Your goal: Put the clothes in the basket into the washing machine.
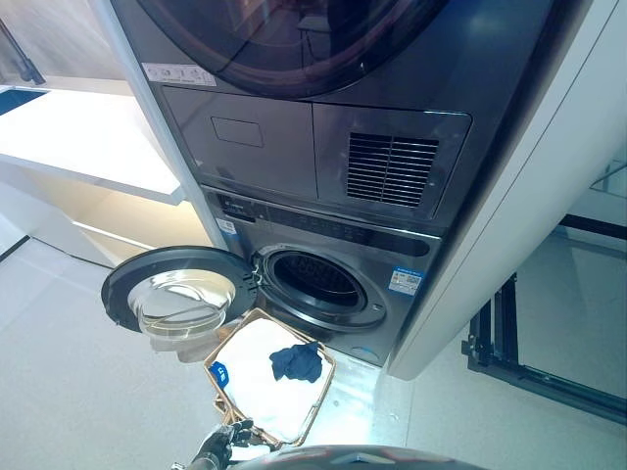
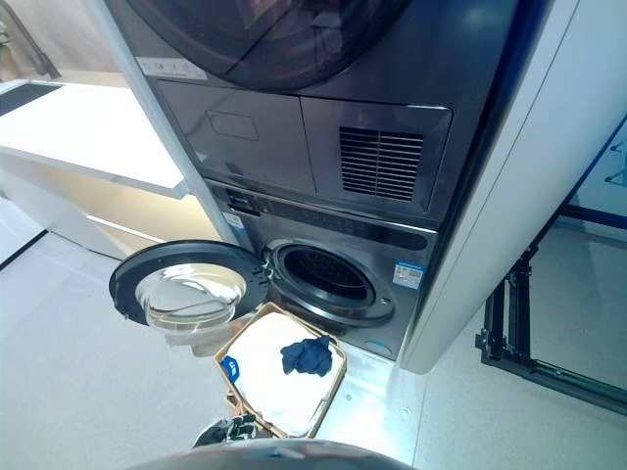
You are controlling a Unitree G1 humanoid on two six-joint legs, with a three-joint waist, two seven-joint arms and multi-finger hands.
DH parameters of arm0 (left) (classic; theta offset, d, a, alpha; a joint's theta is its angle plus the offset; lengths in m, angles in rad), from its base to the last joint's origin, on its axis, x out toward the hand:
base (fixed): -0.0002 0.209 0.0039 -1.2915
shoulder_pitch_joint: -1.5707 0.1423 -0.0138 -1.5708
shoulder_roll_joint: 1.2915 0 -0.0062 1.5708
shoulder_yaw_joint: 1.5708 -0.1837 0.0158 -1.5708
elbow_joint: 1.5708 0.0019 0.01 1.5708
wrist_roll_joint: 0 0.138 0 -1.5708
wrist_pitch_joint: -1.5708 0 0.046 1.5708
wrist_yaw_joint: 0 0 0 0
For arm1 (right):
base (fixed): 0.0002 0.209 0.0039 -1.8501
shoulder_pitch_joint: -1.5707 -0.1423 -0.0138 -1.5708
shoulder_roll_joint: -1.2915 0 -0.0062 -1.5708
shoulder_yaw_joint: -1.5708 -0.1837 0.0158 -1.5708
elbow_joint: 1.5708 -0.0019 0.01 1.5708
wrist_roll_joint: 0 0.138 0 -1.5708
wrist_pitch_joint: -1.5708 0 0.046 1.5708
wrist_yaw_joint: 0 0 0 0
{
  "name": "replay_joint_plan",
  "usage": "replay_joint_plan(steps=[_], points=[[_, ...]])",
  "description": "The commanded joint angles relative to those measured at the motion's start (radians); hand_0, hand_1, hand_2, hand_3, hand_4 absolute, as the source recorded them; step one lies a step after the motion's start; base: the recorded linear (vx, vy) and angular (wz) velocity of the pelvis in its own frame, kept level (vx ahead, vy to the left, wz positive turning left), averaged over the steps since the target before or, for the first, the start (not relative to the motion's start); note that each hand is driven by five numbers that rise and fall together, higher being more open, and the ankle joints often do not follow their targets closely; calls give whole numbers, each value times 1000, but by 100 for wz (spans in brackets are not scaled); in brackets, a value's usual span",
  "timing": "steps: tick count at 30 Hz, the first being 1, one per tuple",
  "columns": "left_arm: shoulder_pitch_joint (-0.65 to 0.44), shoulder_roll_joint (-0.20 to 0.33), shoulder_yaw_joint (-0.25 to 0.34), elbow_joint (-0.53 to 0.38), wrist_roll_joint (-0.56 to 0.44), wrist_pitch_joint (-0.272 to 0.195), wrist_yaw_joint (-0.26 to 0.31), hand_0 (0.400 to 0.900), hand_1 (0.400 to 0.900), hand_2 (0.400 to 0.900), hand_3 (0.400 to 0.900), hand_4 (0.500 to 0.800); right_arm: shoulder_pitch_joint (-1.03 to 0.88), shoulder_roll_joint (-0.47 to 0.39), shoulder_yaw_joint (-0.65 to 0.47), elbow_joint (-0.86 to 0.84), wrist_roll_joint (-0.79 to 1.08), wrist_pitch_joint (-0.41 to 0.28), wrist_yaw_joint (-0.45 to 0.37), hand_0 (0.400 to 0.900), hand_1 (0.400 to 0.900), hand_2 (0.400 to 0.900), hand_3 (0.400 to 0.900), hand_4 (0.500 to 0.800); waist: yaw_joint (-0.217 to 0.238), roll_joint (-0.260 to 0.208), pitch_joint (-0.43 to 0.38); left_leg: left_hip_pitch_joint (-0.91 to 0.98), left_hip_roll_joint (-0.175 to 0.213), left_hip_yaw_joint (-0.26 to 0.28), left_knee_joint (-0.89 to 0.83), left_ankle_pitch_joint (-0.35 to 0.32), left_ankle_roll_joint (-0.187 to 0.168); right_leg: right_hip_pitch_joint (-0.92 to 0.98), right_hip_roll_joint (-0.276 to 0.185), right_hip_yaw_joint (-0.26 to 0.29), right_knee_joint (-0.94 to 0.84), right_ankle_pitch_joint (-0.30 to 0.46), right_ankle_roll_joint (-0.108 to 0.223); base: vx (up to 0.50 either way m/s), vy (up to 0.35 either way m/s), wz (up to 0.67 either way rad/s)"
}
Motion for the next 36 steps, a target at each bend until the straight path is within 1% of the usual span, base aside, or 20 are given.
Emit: replay_joint_plan(steps=[1,5,10,11,12,14,15,19,20,21,22,25,26,27,28,29,30,31,33,36], points=[[-47,31,38,34,14,-13,14,900,900,900,900,800,12,-2,28,25,28,-5,-6,900,900,900,900,800,4,-55,-27,-29,-62,-14,-2,-58,63,-88,-28,26,-19,128,27,0,0,0],[-51,35,26,27,27,-14,18,900,900,900,900,800,8,-2,32,21,29,-6,-2,900,900,900,900,800,4,-55,-25,-30,-61,-13,-2,-58,62,-90,-26,28,-19,129,27,0,0,0],[-104,40,-40,11,78,-5,24,900,900,900,900,800,9,-9,33,7,38,-9,3,900,900,900,900,800,-8,-54,-19,-36,-59,-8,-2,-60,61,-100,-23,36,-24,133,27,25,13,-6],[-132,43,-75,10,127,7,40,900,900,900,900,800,4,-11,33,1,45,-6,4,900,900,900,900,800,-13,-52,-13,-43,-58,-4,-2,-60,60,-112,-20,42,-23,135,27,2,19,-19],[-156,52,-93,13,150,15,47,900,900,900,900,800,-5,-16,35,-3,46,-6,6,900,900,900,900,800,-15,-52,-10,-47,-58,-2,-2,-59,60,-119,-19,45,-24,138,27,-21,17,-22],[-206,77,-154,-34,205,4,56,900,900,900,900,800,-11,-29,45,-20,46,-10,12,900,900,900,900,800,-23,-49,2,-64,-57,7,-2,-56,61,-143,-17,57,-24,147,28,-29,15,-21],[-233,93,-196,-58,251,0,61,900,900,900,900,800,-11,-36,51,-24,41,-12,11,900,900,900,900,800,-29,-47,12,-75,-56,12,-2,-54,61,-157,-14,61,-24,150,28,-29,19,-17],[-343,157,-304,-130,348,-6,99,900,900,900,900,800,-51,-73,44,-45,69,-21,2,900,900,900,900,800,-42,-39,76,-138,-56,17,-2,-37,67,-236,-11,73,-5,161,23,-116,29,-20],[-374,165,-327,-129,371,1,111,900,900,900,900,800,-55,-80,40,-49,75,-23,-3,900,900,900,900,800,-49,-38,101,-160,-56,22,6,-34,70,-263,-11,80,4,165,21,-211,53,-29],[-440,171,-369,-100,416,30,125,900,900,900,900,800,-74,-96,39,-48,81,-20,-10,900,900,900,900,800,-60,-39,144,-196,-53,28,26,-33,75,-301,-12,87,23,168,17,-216,48,-23],[-454,179,-362,-109,400,23,131,900,900,900,900,800,-74,-102,34,-53,88,-25,-11,900,900,900,900,800,-62,-40,154,-222,-55,29,39,-30,75,-322,-15,91,28,172,16,-199,48,-15],[-558,214,-415,-135,477,30,188,900,900,900,900,800,-79,-125,7,-61,135,-29,-22,900,900,900,900,800,-77,-43,212,-311,-62,28,92,-29,78,-403,-25,81,62,182,5,-138,35,3],[-581,211,-424,-122,487,38,192,900,900,900,900,800,-80,-124,9,-63,139,-29,-24,900,900,900,900,800,-80,-44,221,-331,-63,28,101,-28,78,-418,-26,80,66,183,4,-133,28,2],[-624,213,-451,-113,505,40,199,900,900,900,900,800,-83,-125,7,-59,145,-24,-31,900,900,900,900,800,-86,-47,233,-362,-67,28,116,-25,78,-445,-26,77,76,186,3,-122,31,-1],[-659,223,-478,-118,509,43,186,900,900,900,900,800,-82,-135,4,-56,147,-23,-31,900,900,900,900,800,-93,-47,249,-393,-70,27,131,-25,79,-477,-26,80,88,189,-1,-151,29,-5],[-690,230,-491,-108,503,48,175,900,900,900,900,800,-80,-141,5,-54,150,-17,-29,900,900,900,900,800,-97,-49,263,-419,-72,30,145,-23,79,-499,-26,77,95,192,-2,-128,18,2],[-714,243,-496,-114,503,47,181,900,900,900,900,800,-75,-144,-5,-51,159,-14,-29,900,900,900,900,800,-100,-49,266,-450,-73,31,160,-23,78,-524,-28,78,101,193,-3,-119,4,9],[-753,254,-506,-108,523,54,203,900,900,900,900,800,-80,-150,-17,-37,174,-9,-31,900,900,900,900,800,-104,-48,275,-485,-77,28,178,-22,76,-553,-32,72,112,196,-6,-96,-1,14],[-807,264,-519,-88,520,71,203,900,900,900,900,800,-73,-154,-27,-31,184,-1,-35,900,900,900,900,800,-110,-48,288,-531,-80,30,195,-23,74,-593,-34,71,125,200,-9,-87,12,7],[-889,282,-541,-67,555,92,237,900,900,900,900,800,-64,-143,-38,-39,204,-3,-41,900,900,900,900,800,-123,-48,301,-596,-84,34,220,-21,72,-654,-36,71,137,207,-12,-58,19,5]])
